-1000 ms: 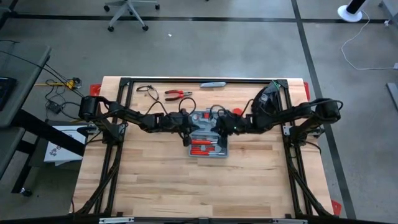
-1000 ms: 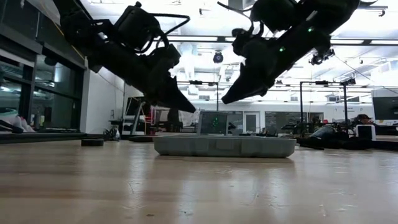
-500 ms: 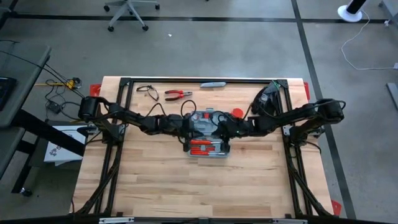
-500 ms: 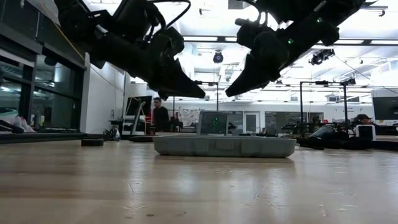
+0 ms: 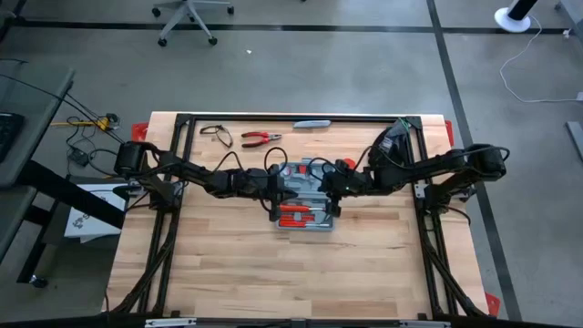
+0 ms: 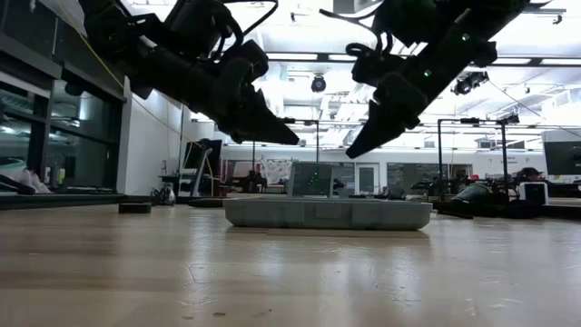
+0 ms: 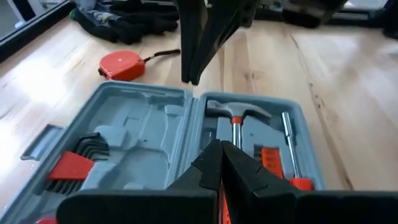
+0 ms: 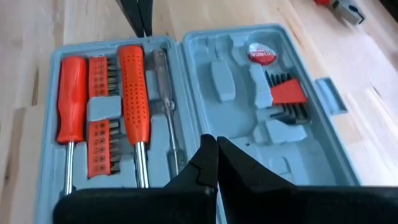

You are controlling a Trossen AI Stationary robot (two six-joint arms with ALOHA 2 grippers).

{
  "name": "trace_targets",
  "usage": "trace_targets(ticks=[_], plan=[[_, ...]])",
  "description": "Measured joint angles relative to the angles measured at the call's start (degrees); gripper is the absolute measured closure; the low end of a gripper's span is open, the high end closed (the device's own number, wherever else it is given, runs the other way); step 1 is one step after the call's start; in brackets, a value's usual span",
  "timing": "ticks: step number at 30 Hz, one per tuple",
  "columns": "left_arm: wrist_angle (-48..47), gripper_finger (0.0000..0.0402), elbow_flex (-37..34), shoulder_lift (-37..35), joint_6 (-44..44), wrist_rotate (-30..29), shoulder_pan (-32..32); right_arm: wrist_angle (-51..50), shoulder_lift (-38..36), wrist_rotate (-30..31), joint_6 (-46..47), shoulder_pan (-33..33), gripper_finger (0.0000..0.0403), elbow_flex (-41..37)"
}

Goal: Prefit tool cases
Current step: Remove the transparent screwdriver from the gray tool case

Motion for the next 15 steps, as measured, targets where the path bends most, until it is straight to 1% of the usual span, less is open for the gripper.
trace_targets(ticks=[5,15], plan=[[-2.4,0.0402,0.0,0.0,0.1,-0.2,0.0,0.0,1.6,0.0,1.7,0.5,0.0403,0.0],[-4.7,0.0402,0.0,0.0,0.1,-1.1,0.0,-0.1,9.3,-0.3,3.1,2.1,0.0403,0.0]])
